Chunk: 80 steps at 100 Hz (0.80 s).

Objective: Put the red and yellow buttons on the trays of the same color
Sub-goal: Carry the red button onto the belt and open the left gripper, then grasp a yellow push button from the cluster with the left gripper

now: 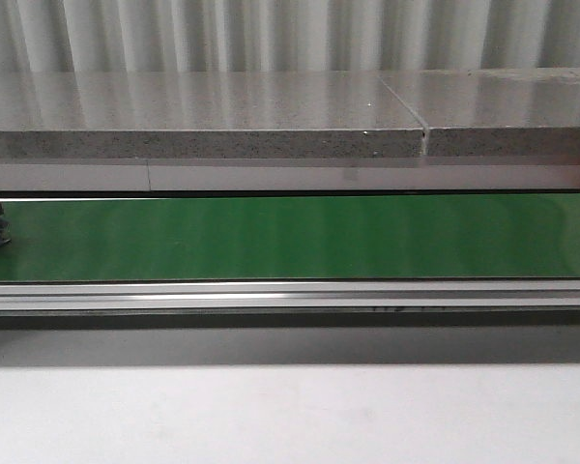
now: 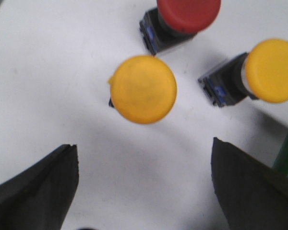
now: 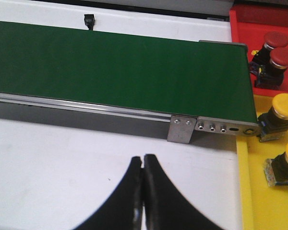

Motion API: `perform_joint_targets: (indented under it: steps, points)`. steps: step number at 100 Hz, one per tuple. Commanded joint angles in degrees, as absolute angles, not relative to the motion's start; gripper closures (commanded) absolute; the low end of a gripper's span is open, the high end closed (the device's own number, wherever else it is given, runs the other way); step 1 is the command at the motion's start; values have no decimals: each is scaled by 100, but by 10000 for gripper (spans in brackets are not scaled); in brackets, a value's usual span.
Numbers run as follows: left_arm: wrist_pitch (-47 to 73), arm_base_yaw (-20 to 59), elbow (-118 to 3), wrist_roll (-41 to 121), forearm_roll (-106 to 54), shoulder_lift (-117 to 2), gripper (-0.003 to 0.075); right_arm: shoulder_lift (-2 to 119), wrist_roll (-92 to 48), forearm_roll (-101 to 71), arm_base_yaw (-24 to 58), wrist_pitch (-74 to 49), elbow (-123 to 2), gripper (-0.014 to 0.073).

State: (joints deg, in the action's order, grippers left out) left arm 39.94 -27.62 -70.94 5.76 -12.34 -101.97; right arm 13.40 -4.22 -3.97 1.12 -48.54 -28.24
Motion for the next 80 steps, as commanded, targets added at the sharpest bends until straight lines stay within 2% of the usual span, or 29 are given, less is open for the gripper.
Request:
perform_joint_targets:
  steps: [1,38,80]
  points:
    - [3510,-2779,-7255,522,-1311,-9960,176,1392,-446,-424,120,-4486,-2963,660]
    - [3334,-2779,-7255,522,-1311,-9974,176,1392,-446,-424,120,-4486,-2963,660]
    - [3760,-2768,-8099,522,-1332,-10868,176,1392,-446,-424,120,-4486,-2963,660]
